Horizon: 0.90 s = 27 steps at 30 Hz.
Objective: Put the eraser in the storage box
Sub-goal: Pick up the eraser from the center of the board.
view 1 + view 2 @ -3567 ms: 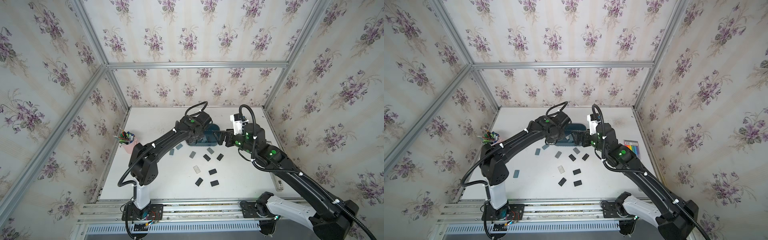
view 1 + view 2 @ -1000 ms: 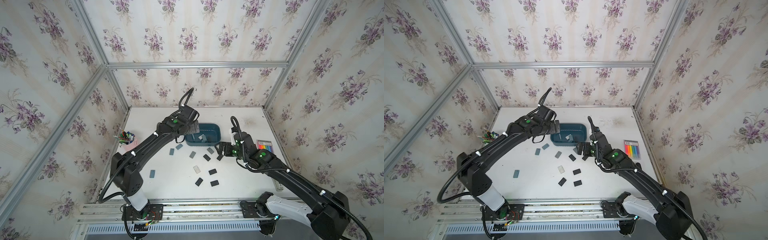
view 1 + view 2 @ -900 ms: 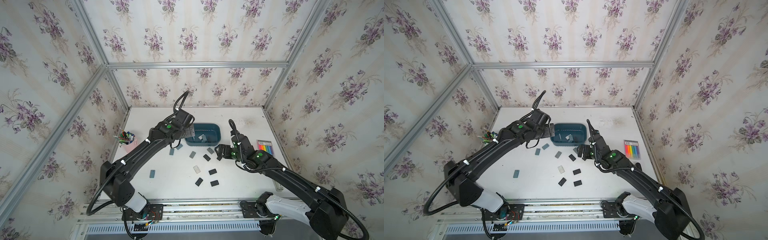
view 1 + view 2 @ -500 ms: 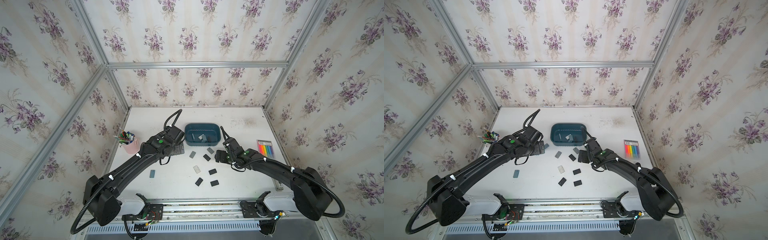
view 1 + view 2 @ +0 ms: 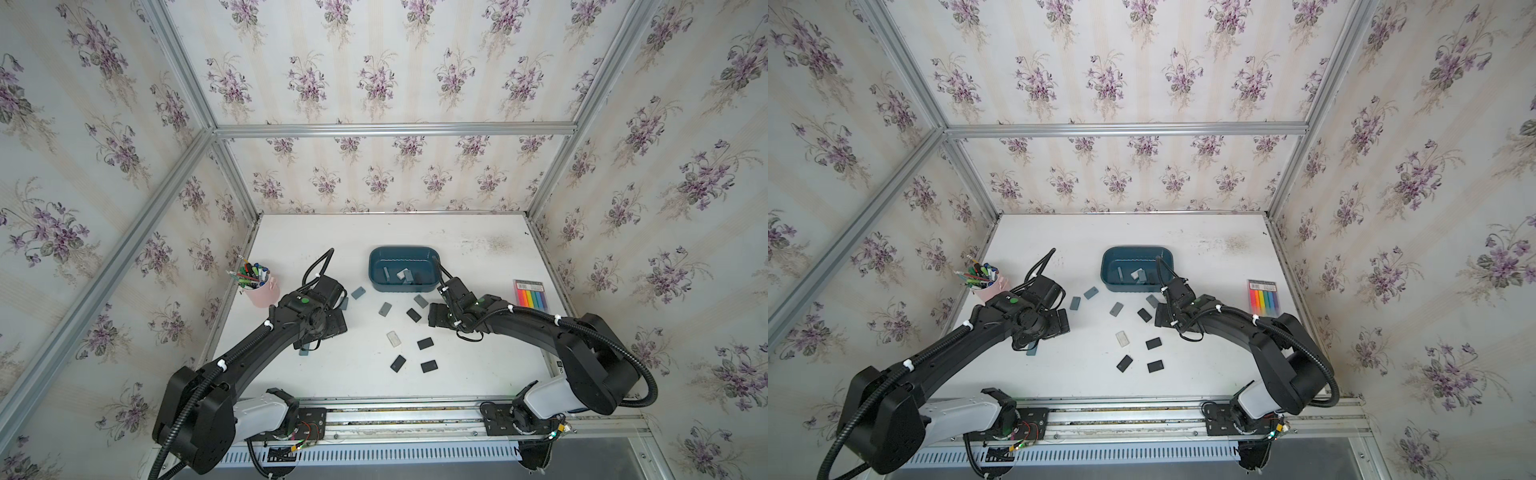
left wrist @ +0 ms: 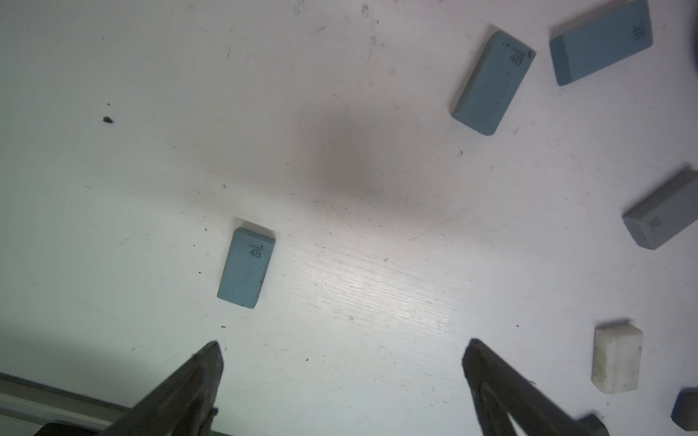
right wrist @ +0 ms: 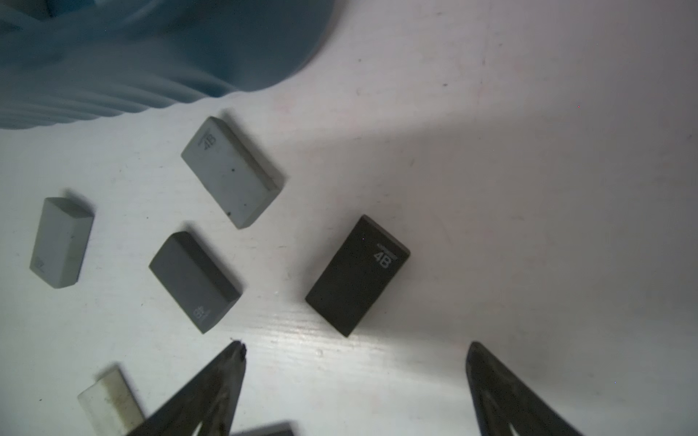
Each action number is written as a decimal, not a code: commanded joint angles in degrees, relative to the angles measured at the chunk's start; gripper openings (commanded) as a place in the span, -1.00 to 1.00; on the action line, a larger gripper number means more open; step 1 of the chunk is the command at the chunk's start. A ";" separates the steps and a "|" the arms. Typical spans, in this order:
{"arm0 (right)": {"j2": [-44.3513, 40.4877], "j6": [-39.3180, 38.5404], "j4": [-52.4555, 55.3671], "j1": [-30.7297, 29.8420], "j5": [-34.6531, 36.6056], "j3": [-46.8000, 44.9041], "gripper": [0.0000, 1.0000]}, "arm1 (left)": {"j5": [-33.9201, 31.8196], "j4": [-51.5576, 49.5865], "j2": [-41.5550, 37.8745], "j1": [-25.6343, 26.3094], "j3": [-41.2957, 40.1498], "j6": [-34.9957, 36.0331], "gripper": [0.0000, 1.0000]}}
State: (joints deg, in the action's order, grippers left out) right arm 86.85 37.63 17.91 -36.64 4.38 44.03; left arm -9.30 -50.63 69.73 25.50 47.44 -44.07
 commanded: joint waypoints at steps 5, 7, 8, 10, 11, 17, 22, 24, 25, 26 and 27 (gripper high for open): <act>5.58 -0.18 2.86 0.03 4.51 5.77 0.76 | 0.86 -0.42 -1.03 -2.77 -2.03 2.40 0.99; 6.65 -0.21 2.85 -0.02 4.52 6.27 0.76 | 1.72 -0.29 -0.04 -3.09 -2.37 2.32 0.99; 7.27 -0.27 2.84 -0.01 4.38 6.42 0.75 | 2.21 -0.31 0.63 -3.28 -2.40 2.09 0.99; 8.08 -0.27 3.10 -0.08 4.31 6.46 0.71 | 3.19 -0.04 2.06 -4.67 -3.07 1.39 0.99; 8.29 -0.36 3.18 -0.01 4.34 6.35 0.69 | 4.80 0.83 2.60 -6.04 -4.09 1.16 0.99; 8.51 -1.22 3.39 -0.01 5.15 5.28 0.55 | 4.03 0.73 1.58 -10.79 -7.67 -1.97 0.99; 9.59 -1.77 2.84 -0.01 4.48 5.02 0.42 | 0.84 1.58 -1.41 -12.88 -9.20 -2.66 0.99; 10.02 -1.84 2.49 -0.01 4.06 4.93 0.37 | -0.06 2.33 -0.11 -13.26 -9.04 -2.08 0.99; 9.97 -1.86 2.40 -0.01 4.09 4.77 0.36 | -0.57 2.99 0.81 -13.51 -9.10 -1.95 0.99; 9.85 -1.85 2.24 -0.09 4.07 4.62 0.36 | -0.52 4.15 1.82 -14.12 -9.54 -1.83 0.99; 9.81 -1.85 2.21 -0.01 4.20 4.56 0.36 | -0.01 5.44 2.71 -14.52 -9.99 -1.24 0.99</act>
State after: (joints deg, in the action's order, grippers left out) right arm 95.88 34.92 18.68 -36.71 11.31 49.39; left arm -7.53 -47.51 71.00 11.77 38.02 -45.63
